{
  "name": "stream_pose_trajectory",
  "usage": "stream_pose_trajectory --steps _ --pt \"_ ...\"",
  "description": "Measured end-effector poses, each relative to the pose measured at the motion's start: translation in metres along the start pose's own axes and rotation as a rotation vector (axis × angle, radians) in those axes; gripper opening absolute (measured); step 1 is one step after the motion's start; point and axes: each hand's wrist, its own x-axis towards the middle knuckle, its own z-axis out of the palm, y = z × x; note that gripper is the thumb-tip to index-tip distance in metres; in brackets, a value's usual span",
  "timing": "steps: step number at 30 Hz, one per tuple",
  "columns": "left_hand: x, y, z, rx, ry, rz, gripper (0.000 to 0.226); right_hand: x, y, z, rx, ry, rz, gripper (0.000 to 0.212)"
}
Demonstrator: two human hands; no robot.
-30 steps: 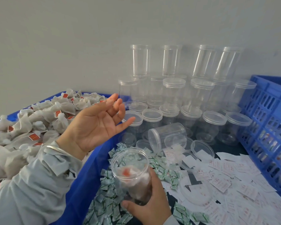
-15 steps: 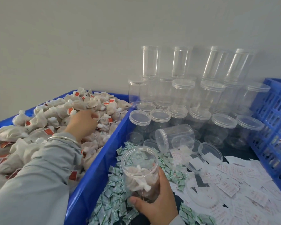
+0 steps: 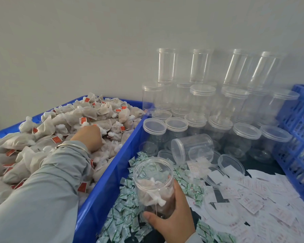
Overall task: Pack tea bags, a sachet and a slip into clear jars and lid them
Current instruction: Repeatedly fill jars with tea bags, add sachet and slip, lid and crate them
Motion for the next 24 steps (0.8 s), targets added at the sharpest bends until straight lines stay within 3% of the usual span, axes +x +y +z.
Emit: stream_pose_trajectory --steps 3,6,11,14,18,21,24 --pt "-0.004 0.004 -0.009 0.040 0.013 0.015 0.011 0.000 0.001 0.000 0.000 -0.008 0.015 0.106" --pt "-0.009 0.010 -0.019 -0.033 0.079 0.071 0.023 -0.001 0.002 0.000 0.003 0.012 0.028 0.105" --pt "-0.021 0.021 -0.031 -0.653 0.107 0.113 0.025 -0.002 -0.001 -0.001 0.001 0.024 0.037 0.106" --pt "-0.036 0.027 -0.040 -1.142 -0.067 0.280 0.015 -0.002 -0.005 -0.002 0.029 0.010 0.050 0.107" --pt "-0.052 0.035 -0.051 -1.471 -0.299 0.547 0.020 -0.002 -0.002 -0.003 0.085 0.001 0.080 0.107" --pt "-0.064 0.044 -0.054 -1.527 -0.387 0.657 0.030 -0.003 -0.002 -0.003 0.104 0.010 0.080 0.108" --pt "-0.077 0.058 -0.052 -1.326 -0.407 0.722 0.016 -0.002 -0.003 -0.001 0.096 0.036 0.076 0.111"
